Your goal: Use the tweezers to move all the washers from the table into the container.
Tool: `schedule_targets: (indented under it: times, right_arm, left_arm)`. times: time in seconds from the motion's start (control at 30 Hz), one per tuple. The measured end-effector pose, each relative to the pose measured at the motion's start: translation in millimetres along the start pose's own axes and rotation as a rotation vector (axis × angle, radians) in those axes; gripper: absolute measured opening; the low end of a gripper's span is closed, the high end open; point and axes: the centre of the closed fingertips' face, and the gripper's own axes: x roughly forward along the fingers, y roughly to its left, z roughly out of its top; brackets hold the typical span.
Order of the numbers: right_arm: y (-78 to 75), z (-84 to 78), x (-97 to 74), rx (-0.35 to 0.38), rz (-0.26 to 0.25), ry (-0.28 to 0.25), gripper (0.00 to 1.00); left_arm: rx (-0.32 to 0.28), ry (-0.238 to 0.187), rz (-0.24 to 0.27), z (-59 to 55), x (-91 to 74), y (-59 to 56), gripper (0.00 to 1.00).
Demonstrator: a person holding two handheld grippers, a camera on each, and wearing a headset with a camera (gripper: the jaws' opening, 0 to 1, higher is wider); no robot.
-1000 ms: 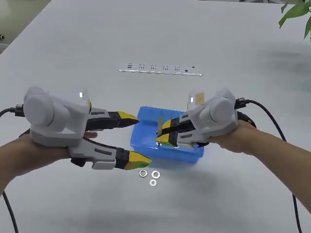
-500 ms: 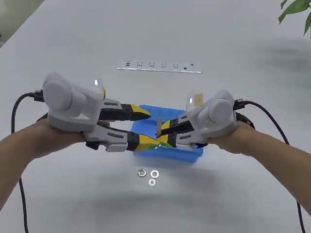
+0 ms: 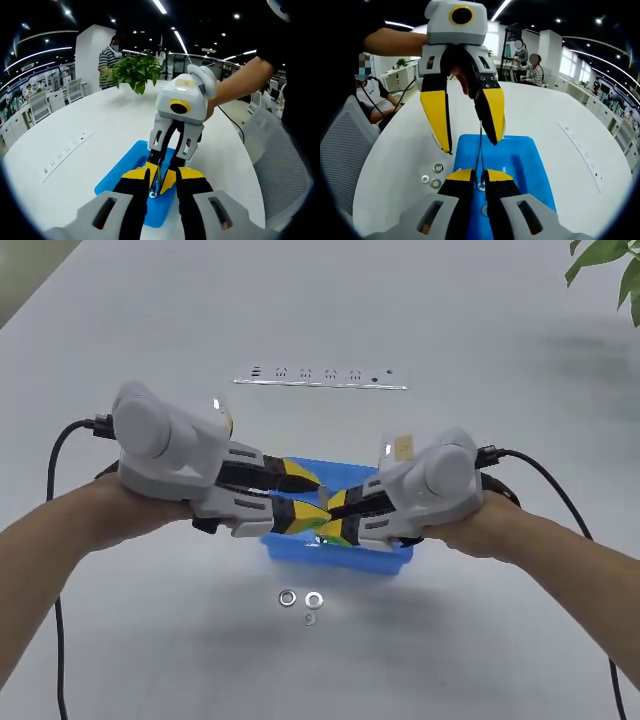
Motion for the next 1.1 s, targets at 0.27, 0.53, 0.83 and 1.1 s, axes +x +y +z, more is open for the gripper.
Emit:
schedule_targets:
  times: [0.27,0.53,0.83,1.1]
  right_arm:
    - [-0.2,-0.6,-0.2,-0.003,0.004,0.0,0.1]
    - [0.1,-0.6,-0.1,-0.012,0.005,0.004,0.1]
    - [0.8,0.7,-1.3,-0.001,0.003,0.001,0.12]
    - [2.8,3.0,-4.0,0.009,0.002,-0.001,0.14]
  left_arm:
    - [0.016,0.005,-0.013,-1.7,4.3,0.5,0.15]
    - [0.035,0.012,-0.01,-1.6,4.3,2.5,0.08]
    - [0.065,0.017,-0.008,-0.7,3.2,2.8,0.07]
    - [0.074,0.018,-0.014,3.2,2.7,0.6,0.06]
